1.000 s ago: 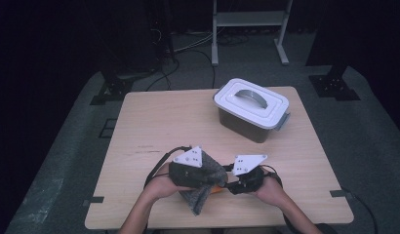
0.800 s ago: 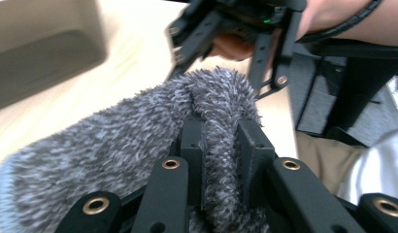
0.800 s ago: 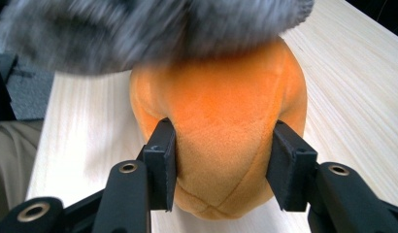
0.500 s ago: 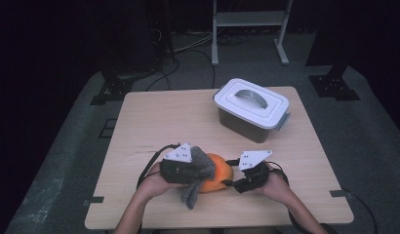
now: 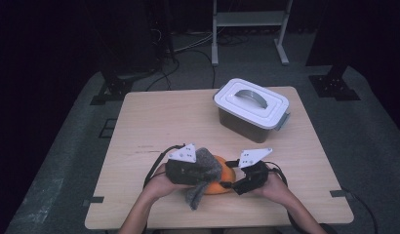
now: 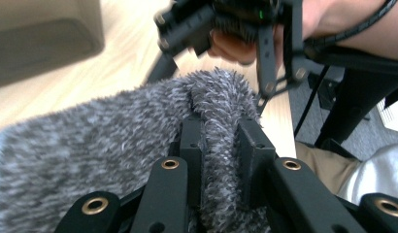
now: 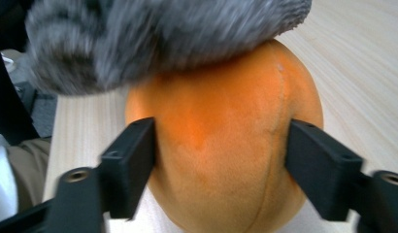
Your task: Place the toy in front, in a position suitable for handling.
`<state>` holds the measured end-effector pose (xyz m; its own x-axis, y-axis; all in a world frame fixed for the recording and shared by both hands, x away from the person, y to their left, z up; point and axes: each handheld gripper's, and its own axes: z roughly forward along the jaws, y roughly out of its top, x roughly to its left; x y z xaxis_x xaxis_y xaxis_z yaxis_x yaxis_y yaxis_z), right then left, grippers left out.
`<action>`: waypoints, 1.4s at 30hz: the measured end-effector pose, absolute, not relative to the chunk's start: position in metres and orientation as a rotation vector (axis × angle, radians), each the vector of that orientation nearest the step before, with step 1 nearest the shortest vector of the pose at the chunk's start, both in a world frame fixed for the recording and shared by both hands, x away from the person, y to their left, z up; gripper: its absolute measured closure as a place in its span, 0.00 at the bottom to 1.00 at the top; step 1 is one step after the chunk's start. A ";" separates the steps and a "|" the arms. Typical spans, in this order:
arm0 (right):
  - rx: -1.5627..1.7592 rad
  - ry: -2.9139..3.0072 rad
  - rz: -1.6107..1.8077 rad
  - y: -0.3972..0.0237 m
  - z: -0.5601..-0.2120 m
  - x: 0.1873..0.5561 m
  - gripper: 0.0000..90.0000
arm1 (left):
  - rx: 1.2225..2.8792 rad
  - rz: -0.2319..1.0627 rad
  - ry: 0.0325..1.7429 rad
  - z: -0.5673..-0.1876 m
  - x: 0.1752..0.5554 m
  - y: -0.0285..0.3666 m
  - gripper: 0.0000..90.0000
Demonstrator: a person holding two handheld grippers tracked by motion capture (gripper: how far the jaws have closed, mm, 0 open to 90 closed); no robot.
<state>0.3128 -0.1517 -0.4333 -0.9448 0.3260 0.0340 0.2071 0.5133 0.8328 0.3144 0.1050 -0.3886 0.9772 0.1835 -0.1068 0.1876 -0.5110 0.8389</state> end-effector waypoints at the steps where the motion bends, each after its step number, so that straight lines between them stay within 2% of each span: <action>1: 0.451 2.617 1.411 -0.152 -0.433 0.312 0.35 | 2.118 0.016 0.269 -0.386 0.316 0.107 0.83; 6: 0.318 2.612 1.362 -0.152 -0.433 0.308 0.44 | 2.174 0.091 0.311 -0.383 0.320 0.113 0.83; 10: 0.273 2.611 1.338 -0.155 -0.431 0.310 0.45 | 2.190 0.060 0.317 -0.393 0.317 0.116 0.84; 15: 0.317 2.635 1.402 -0.153 -0.430 0.309 0.30 | 2.196 -0.011 0.305 -0.401 0.312 0.119 0.84; 19: 0.351 2.625 1.424 -0.147 -0.431 0.309 0.26 | 2.188 -0.077 0.261 -0.403 0.308 0.116 0.84; 26: 0.324 2.630 1.437 -0.152 -0.439 0.310 0.43 | 2.177 -0.016 0.290 -0.397 0.314 0.127 0.84; 31: 0.306 2.632 1.429 -0.155 -0.440 0.311 0.46 | 2.193 0.031 0.344 -0.397 0.318 0.141 0.84; 35: 0.305 2.631 1.423 -0.153 -0.439 0.310 0.47 | 2.173 0.019 0.366 -0.398 0.320 0.148 0.84; 42: 0.273 2.627 1.416 -0.149 -0.439 0.309 0.47 | 2.132 -0.056 0.265 -0.397 0.318 0.122 0.84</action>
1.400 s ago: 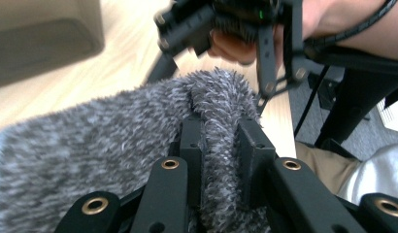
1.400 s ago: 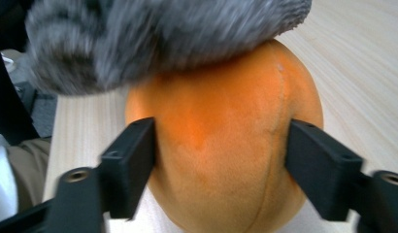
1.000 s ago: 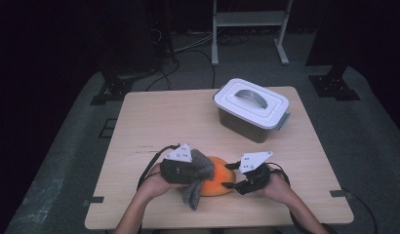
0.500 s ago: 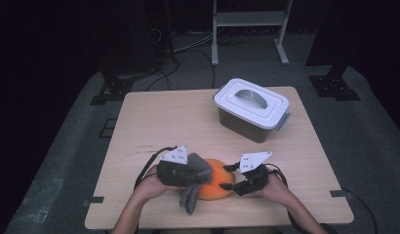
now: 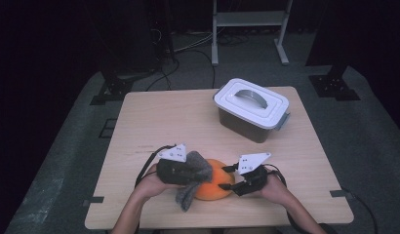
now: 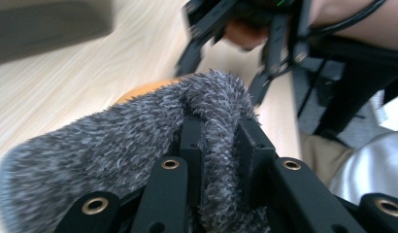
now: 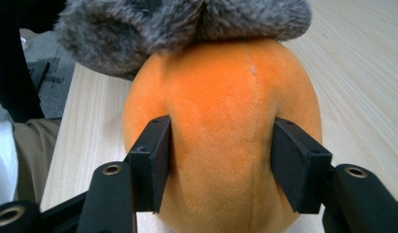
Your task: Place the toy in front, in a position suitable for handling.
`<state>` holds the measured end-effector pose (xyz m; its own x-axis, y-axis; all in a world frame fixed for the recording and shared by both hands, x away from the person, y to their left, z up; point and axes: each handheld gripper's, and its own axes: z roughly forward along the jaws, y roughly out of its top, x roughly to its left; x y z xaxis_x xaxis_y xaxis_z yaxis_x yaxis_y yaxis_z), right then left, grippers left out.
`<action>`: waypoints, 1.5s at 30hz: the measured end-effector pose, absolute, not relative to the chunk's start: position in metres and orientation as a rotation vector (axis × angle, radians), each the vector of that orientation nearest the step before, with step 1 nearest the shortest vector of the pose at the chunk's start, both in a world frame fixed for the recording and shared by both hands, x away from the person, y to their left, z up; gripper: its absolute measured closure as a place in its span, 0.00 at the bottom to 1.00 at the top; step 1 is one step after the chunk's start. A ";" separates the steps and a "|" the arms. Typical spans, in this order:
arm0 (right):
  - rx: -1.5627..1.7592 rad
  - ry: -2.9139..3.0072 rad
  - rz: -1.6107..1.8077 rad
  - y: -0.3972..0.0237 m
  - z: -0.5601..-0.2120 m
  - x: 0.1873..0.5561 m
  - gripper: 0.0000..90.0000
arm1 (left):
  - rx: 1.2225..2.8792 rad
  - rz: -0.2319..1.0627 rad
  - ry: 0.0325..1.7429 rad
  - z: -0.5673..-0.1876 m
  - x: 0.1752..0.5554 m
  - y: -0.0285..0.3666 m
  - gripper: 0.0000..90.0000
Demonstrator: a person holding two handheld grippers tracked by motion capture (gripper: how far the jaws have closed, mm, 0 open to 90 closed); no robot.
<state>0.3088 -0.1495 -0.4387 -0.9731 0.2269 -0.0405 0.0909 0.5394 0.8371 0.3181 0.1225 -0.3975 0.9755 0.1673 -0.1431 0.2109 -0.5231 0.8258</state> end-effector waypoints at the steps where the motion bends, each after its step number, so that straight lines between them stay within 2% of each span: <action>1: 0.265 2.627 1.409 -0.150 -0.439 0.308 0.47 | 2.142 -0.054 0.259 -0.398 0.318 0.119 0.84; 6: 0.259 2.623 1.405 -0.152 -0.439 0.308 0.48 | 2.174 -0.035 0.285 -0.400 0.321 0.125 0.84; 15: 0.237 2.626 1.411 -0.151 -0.439 0.309 0.49 | 2.175 0.026 0.411 -0.403 0.323 0.162 0.84; 22: 0.200 2.623 1.409 -0.146 -0.439 0.309 0.49 | 2.100 -0.056 0.322 -0.394 0.325 0.144 0.83; 27: 0.178 2.625 1.394 -0.143 -0.439 0.307 0.49 | 2.137 -0.071 0.278 -0.395 0.325 0.126 0.83; 39: 0.157 2.614 1.392 -0.144 -0.439 0.307 0.50 | 2.147 -0.024 0.420 -0.410 0.324 0.172 0.84; 45: 0.141 2.619 1.394 -0.142 -0.438 0.308 0.50 | 2.075 -0.065 0.393 -0.406 0.325 0.172 0.84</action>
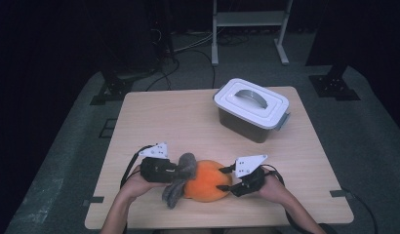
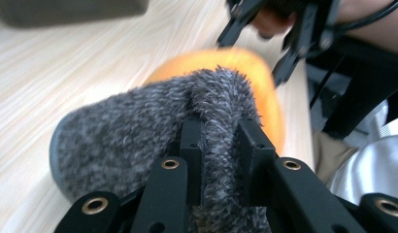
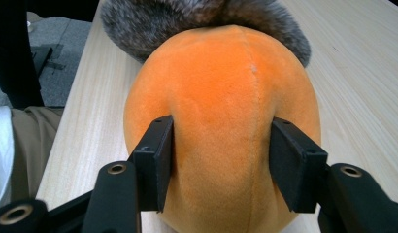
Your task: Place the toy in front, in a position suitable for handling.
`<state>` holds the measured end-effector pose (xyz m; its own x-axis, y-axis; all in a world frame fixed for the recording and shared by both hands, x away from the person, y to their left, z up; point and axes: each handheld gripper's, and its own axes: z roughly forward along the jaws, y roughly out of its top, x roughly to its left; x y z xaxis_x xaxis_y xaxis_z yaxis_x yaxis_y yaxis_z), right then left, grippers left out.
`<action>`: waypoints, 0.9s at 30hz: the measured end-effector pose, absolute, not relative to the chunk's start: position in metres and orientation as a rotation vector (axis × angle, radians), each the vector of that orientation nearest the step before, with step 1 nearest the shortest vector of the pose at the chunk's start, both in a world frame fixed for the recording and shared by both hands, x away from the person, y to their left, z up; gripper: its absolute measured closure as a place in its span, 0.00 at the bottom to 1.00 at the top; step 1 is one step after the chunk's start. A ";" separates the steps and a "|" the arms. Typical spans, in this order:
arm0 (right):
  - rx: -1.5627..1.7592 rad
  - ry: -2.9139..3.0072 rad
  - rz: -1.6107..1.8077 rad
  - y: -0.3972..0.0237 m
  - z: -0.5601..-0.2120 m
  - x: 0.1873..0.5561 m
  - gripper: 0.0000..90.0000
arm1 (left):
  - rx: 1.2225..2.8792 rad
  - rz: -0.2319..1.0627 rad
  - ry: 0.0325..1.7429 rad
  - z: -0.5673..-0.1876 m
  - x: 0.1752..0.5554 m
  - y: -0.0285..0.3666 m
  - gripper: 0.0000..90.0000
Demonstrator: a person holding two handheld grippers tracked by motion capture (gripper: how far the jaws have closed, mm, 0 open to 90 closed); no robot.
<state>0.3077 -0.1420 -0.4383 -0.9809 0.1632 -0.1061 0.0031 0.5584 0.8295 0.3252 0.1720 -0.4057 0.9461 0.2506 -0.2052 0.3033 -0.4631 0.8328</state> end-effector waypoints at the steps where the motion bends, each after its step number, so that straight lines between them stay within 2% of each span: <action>1: 0.129 2.620 1.394 -0.141 -0.438 0.308 0.50 | 2.066 -0.069 0.372 -0.404 0.326 0.169 0.84; 9: 0.115 2.622 1.381 -0.142 -0.438 0.306 0.49 | 2.089 -0.094 0.341 -0.406 0.328 0.147 0.84; 16: 0.213 2.612 1.432 -0.143 -0.431 0.307 0.29 | 2.098 -0.112 0.375 -0.417 0.321 0.161 0.84; 22: 0.330 2.655 1.469 -0.143 -0.437 0.314 0.24 | 2.108 -0.123 0.375 -0.418 0.318 0.166 0.84; 25: 0.351 2.668 1.475 -0.140 -0.442 0.314 0.27 | 2.114 -0.121 0.374 -0.417 0.318 0.164 0.83; 27: 0.356 2.666 1.476 -0.141 -0.443 0.314 0.36 | 2.114 -0.113 0.368 -0.416 0.319 0.163 0.83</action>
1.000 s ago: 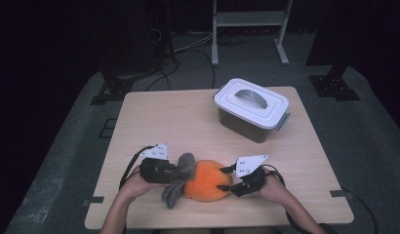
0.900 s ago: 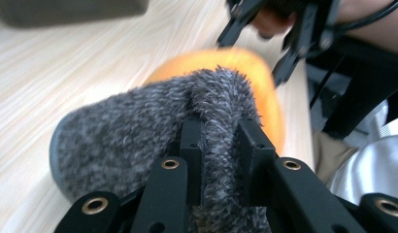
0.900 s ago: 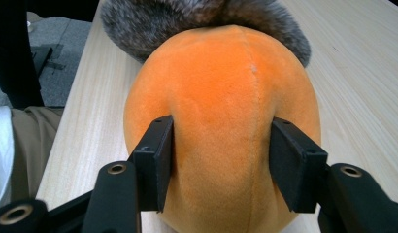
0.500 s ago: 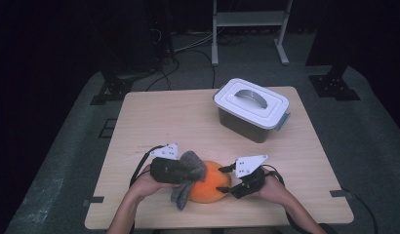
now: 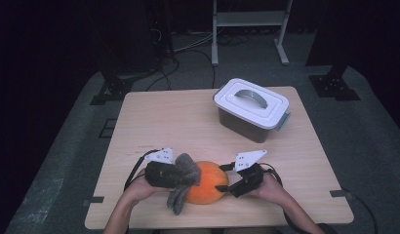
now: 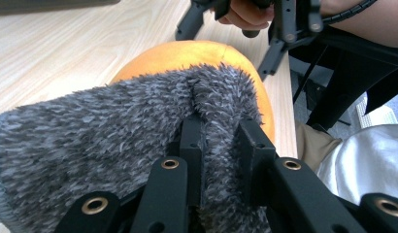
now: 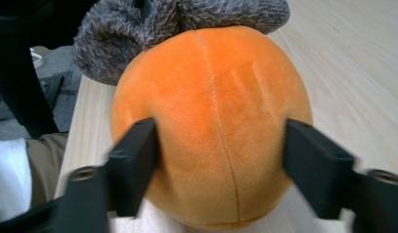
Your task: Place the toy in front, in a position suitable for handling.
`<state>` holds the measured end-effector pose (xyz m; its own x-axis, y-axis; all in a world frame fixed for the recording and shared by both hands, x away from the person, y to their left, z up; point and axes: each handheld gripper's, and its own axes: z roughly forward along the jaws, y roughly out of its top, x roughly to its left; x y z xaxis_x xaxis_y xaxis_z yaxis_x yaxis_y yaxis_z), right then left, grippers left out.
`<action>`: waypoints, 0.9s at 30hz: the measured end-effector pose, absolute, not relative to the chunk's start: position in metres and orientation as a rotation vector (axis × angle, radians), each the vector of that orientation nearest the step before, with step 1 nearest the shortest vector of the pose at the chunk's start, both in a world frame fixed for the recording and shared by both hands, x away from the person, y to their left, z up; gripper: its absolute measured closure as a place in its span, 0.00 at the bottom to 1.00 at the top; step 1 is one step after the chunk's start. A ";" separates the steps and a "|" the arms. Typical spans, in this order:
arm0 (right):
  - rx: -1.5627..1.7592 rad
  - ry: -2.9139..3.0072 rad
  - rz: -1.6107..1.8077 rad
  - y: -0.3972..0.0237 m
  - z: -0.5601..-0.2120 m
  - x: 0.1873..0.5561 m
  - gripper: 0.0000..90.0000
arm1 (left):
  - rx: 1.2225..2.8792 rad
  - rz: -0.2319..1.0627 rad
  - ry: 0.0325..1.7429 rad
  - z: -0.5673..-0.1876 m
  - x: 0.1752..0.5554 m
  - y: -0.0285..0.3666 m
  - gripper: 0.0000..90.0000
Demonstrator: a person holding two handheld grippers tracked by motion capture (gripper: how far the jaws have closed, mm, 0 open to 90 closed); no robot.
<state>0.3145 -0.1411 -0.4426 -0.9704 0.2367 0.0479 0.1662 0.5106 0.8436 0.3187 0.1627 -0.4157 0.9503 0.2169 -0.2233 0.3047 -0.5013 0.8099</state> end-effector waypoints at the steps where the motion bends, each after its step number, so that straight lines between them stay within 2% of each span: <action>1: 0.349 2.656 1.475 -0.142 -0.442 0.314 0.41 | 2.104 -0.109 0.362 -0.414 0.319 0.161 0.84; 3: 0.323 2.642 1.463 -0.141 -0.440 0.311 0.50 | 2.104 -0.098 0.341 -0.408 0.318 0.156 0.84; 6: 0.276 2.620 1.441 -0.140 -0.436 0.308 0.55 | 2.097 -0.091 0.296 -0.397 0.316 0.146 0.84; 13: 0.222 2.619 1.400 -0.137 -0.433 0.305 0.57 | 2.121 -0.081 0.225 -0.386 0.318 0.124 0.84; 27: 0.202 2.604 1.415 -0.142 -0.429 0.306 0.59 | 2.090 -0.112 0.365 -0.414 0.315 0.170 0.84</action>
